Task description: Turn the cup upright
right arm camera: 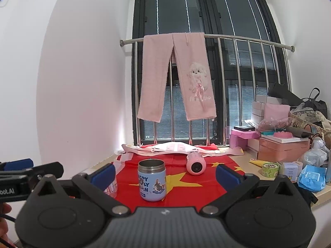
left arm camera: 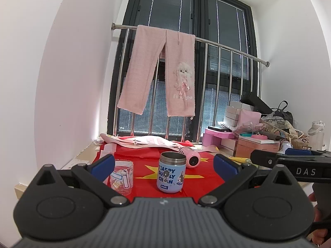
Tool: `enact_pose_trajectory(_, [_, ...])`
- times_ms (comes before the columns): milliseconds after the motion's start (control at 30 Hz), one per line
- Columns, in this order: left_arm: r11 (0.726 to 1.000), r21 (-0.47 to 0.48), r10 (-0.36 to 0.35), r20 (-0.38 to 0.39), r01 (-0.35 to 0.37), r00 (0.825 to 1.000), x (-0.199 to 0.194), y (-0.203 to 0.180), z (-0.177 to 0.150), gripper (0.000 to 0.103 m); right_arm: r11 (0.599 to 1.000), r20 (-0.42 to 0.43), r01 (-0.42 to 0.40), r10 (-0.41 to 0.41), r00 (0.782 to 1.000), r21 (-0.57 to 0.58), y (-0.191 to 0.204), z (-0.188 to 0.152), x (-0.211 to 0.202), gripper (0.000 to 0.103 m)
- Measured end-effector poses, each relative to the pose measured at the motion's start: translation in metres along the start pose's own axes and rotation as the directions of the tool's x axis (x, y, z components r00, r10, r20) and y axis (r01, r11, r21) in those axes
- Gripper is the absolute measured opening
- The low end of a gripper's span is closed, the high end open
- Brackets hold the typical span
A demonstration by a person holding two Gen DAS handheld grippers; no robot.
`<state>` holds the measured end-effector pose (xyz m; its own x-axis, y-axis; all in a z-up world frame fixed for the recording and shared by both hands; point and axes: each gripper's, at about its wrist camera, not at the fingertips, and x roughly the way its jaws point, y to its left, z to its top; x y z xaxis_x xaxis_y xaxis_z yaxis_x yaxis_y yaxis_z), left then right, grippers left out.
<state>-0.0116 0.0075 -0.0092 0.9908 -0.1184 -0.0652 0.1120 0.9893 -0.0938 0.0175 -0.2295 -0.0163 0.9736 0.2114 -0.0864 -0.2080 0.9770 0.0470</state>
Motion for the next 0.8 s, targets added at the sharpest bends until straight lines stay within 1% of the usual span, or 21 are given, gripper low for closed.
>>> enact_pose_trajectory(800, [1.000, 0.003, 0.007, 0.009, -0.007, 1.000, -0.0007, -0.0003, -0.0042, 0.103, 1.000, 0.000, 0.003, -0.003, 1.000, 0.002, 0.0009, -0.0015, -0.0016, 0.103])
